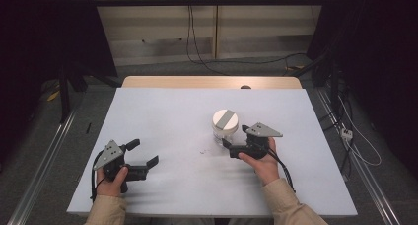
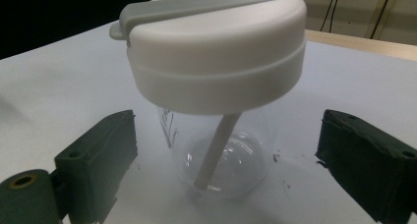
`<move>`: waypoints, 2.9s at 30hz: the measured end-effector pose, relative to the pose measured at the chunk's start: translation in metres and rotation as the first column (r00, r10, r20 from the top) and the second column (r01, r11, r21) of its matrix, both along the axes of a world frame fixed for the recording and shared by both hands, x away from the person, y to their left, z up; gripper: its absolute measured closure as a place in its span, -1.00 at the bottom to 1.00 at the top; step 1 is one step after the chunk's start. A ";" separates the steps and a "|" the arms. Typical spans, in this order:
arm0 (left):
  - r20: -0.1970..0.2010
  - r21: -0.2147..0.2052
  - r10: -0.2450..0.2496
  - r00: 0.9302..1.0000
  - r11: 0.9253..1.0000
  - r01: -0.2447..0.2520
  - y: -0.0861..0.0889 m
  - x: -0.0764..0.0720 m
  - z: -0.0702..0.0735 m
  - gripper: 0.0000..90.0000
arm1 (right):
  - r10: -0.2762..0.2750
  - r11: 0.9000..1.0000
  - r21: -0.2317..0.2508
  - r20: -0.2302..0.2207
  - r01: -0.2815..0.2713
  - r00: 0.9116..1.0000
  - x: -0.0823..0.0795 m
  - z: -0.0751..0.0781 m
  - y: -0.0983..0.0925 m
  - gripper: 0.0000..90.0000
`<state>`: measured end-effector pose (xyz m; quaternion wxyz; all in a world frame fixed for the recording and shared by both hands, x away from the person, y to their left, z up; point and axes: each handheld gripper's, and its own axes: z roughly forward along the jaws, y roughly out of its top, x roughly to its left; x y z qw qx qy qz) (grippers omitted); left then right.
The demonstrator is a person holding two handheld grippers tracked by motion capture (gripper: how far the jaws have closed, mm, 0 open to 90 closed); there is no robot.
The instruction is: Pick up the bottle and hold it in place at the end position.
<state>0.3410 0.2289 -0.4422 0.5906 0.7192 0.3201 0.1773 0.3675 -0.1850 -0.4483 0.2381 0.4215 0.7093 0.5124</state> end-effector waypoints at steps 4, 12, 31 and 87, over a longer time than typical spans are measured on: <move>-0.002 -0.003 0.001 1.000 1.000 -0.001 0.000 0.000 0.000 -0.93 | 0.006 1.000 -0.002 -0.011 -0.006 1.000 0.007 -0.001 0.004 -0.78; -0.014 -0.011 0.002 1.000 1.000 -0.002 0.001 0.001 -0.001 -0.93 | 0.017 0.999 -0.038 -0.027 -0.018 0.999 0.021 0.003 0.013 -0.74; -0.010 -0.011 -0.011 1.000 1.000 0.011 -0.001 0.001 -0.001 -0.93 | 0.015 1.000 -0.023 -0.017 -0.015 1.000 0.031 -0.004 0.024 -0.61; -0.007 -0.015 -0.013 1.000 1.000 0.013 -0.001 0.002 0.000 -0.93 | -0.005 0.999 -0.044 0.031 0.006 1.000 0.052 0.002 0.059 -0.59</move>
